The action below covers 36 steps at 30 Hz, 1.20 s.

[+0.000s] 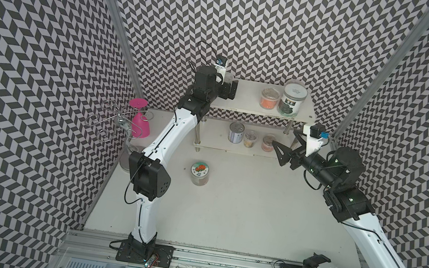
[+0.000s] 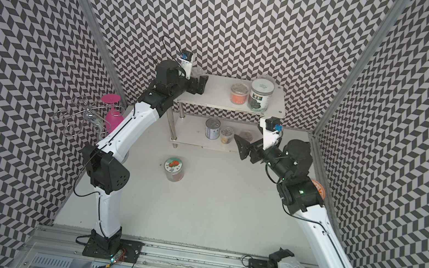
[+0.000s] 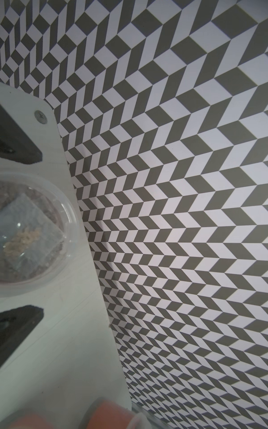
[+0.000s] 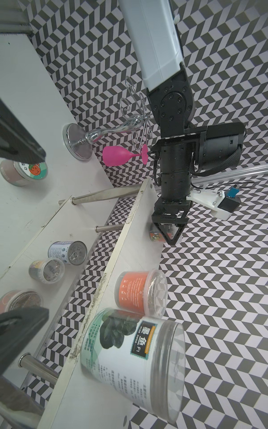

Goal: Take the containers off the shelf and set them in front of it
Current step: 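Pick up a container from the shelf.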

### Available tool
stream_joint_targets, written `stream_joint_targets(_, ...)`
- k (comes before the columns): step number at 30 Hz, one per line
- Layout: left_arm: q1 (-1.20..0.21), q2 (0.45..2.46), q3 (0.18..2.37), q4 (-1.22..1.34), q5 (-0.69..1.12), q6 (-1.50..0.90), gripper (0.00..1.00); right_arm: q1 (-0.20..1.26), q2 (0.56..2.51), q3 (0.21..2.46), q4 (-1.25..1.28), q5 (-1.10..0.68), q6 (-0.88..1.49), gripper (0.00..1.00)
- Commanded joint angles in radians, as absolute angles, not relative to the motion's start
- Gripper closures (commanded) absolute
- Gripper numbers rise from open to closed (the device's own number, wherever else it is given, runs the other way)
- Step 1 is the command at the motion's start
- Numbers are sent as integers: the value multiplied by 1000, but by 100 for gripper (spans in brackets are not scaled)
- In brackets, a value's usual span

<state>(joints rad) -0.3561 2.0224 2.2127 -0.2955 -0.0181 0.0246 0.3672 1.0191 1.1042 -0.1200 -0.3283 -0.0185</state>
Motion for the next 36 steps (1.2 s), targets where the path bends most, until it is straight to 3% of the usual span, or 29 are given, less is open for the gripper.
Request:
stream_joint_targets(1, -346, 2034, 2260, -312, -12, 10, 0, 359, 1003, 1130, -85, -319, -32, 1)
stream_joint_targets(8, -342, 2048, 2272, -288, 30, 2, 3, 356, 1003, 1132, -92, -319, -34, 0)
stream_joint_targets(28, -339, 2031, 2270, -269, 69, -1, 32, 354, 1005, 1137, -87, -320, -34, 0)
stream_joint_targets(36, -347, 1954, 2195, -242, 64, 5, 31, 354, 1000, 1131, -85, -316, -36, 0)
